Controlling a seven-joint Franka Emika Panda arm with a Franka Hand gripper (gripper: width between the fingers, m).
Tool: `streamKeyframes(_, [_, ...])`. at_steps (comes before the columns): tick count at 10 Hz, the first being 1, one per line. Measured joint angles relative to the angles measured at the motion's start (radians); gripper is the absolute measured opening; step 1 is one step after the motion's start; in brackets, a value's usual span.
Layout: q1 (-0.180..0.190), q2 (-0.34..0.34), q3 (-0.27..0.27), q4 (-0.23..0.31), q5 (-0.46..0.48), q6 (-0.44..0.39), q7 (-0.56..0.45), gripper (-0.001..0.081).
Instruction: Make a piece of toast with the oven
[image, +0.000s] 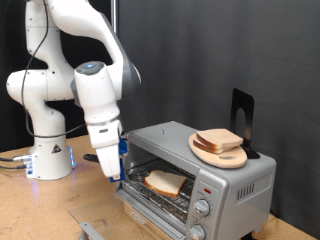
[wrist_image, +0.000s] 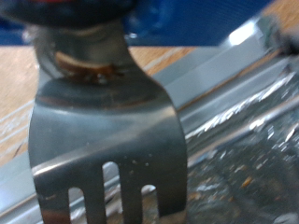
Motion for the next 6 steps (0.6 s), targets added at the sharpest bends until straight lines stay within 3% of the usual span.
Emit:
streamKeyframes(2, [-0.011, -0.038, -0.023, -0.021, 0.002, -0.035, -0.037, 0.0394])
streamKeyframes(6, [-0.011, -0.057, -0.023, -0.031, 0.015, -0.007, -0.012, 0.0394])
